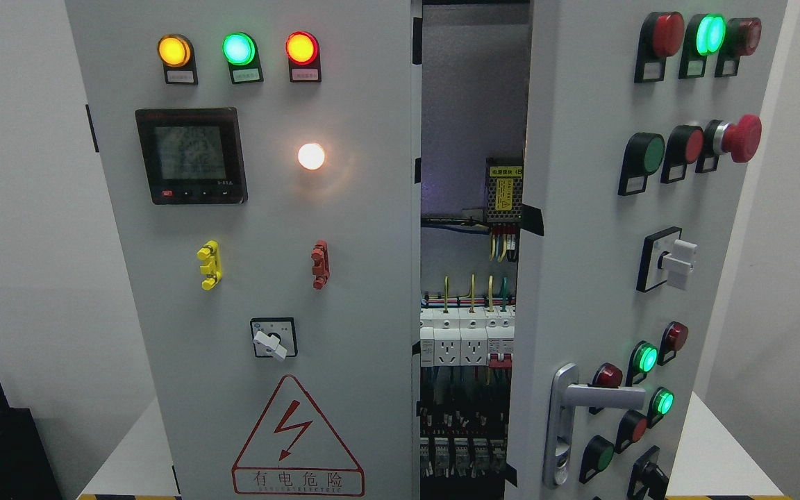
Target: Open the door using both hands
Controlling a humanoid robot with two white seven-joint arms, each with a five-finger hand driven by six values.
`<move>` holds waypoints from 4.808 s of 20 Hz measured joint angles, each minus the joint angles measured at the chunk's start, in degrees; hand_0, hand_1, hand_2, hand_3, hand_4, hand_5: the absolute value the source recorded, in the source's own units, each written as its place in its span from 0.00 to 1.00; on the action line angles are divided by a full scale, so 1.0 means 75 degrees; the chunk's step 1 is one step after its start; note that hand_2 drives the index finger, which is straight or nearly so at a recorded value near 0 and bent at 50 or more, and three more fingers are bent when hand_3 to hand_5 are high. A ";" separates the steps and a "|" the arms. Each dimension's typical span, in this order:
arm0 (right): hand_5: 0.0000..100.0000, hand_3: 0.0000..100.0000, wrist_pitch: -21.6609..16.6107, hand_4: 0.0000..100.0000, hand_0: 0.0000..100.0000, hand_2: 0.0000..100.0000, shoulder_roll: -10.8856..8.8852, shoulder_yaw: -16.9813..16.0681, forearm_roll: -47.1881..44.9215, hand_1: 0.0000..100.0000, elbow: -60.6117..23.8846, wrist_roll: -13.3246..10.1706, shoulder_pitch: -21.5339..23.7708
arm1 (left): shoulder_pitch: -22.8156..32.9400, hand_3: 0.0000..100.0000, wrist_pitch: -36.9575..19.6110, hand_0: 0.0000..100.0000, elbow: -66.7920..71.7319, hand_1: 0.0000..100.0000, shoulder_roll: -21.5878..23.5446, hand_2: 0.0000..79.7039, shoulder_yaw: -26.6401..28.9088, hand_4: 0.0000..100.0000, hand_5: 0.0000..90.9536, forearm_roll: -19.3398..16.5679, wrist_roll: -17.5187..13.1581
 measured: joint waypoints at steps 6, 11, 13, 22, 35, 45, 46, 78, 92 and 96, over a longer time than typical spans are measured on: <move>0.00 0.00 0.0000 0.00 0.00 0.00 0.0000 0.0000 0.0000 0.00 0.0000 0.0000 -0.0001 | 0.0000 0.00 0.0000 0.00 0.0000 0.00 0.0000 0.00 0.0000 0.03 0.00 0.0000 0.0000; 0.00 0.00 0.0000 0.00 0.00 0.00 0.0000 0.0000 0.0000 0.00 0.0000 0.0000 -0.0002 | 0.0000 0.00 0.0000 0.00 0.0000 0.00 0.0000 0.00 0.0000 0.03 0.00 0.0000 0.0000; 0.00 0.00 0.0000 0.00 0.00 0.00 0.0000 0.0000 0.0000 0.00 0.0000 0.0000 -0.0002 | 0.0000 0.00 0.0001 0.00 0.0000 0.00 0.0000 0.00 0.0000 0.03 0.00 0.0000 0.0000; 0.00 0.00 0.0000 0.00 0.00 0.00 0.0000 0.0000 0.0000 0.00 0.0000 0.0000 -0.0002 | 0.0219 0.00 0.0013 0.00 -0.0422 0.00 0.0000 0.00 0.0000 0.03 0.00 0.0000 -0.0013; 0.00 0.00 0.0000 0.00 0.00 0.00 0.0000 0.0000 0.0000 0.00 0.0000 0.0000 0.0000 | 0.3494 0.00 0.0674 0.00 -0.5724 0.00 0.0753 0.00 -0.0252 0.03 0.00 0.0790 -0.0179; 0.00 0.00 0.0000 0.00 0.00 0.00 0.0000 0.0000 0.0000 0.00 0.0000 0.0001 -0.0003 | 0.5771 0.00 -0.0332 0.00 -1.0244 0.00 0.2544 0.00 0.0340 0.03 0.00 0.2892 -0.0331; 0.00 0.00 0.0000 0.00 0.00 0.00 0.0000 0.0000 0.0000 0.00 0.0000 0.0001 -0.0003 | 0.5903 0.00 -0.0513 0.00 -1.0557 0.00 0.2687 0.00 0.0441 0.03 0.00 0.3097 -0.0339; 0.00 0.00 0.0000 0.00 0.00 0.00 0.0000 0.0000 0.0000 0.00 0.0000 0.0003 0.0000 | 0.5950 0.00 -0.0920 0.00 -1.4937 0.00 0.7986 0.00 0.3658 0.03 0.00 0.9442 -0.1366; 0.00 0.00 0.0000 0.00 0.00 0.00 0.0000 0.0000 0.0000 0.00 0.0000 0.0003 -0.0002 | 0.3073 0.00 -0.0008 0.00 -1.5234 0.00 0.9347 0.00 0.3278 0.03 0.00 1.1183 -0.2132; 0.00 0.00 0.0000 0.00 0.00 0.00 0.0000 0.0000 0.0000 0.00 0.0000 0.0003 -0.0002 | 0.1118 0.00 0.0683 0.00 -1.5243 0.00 0.9572 0.00 0.2377 0.03 0.00 1.1450 -0.2141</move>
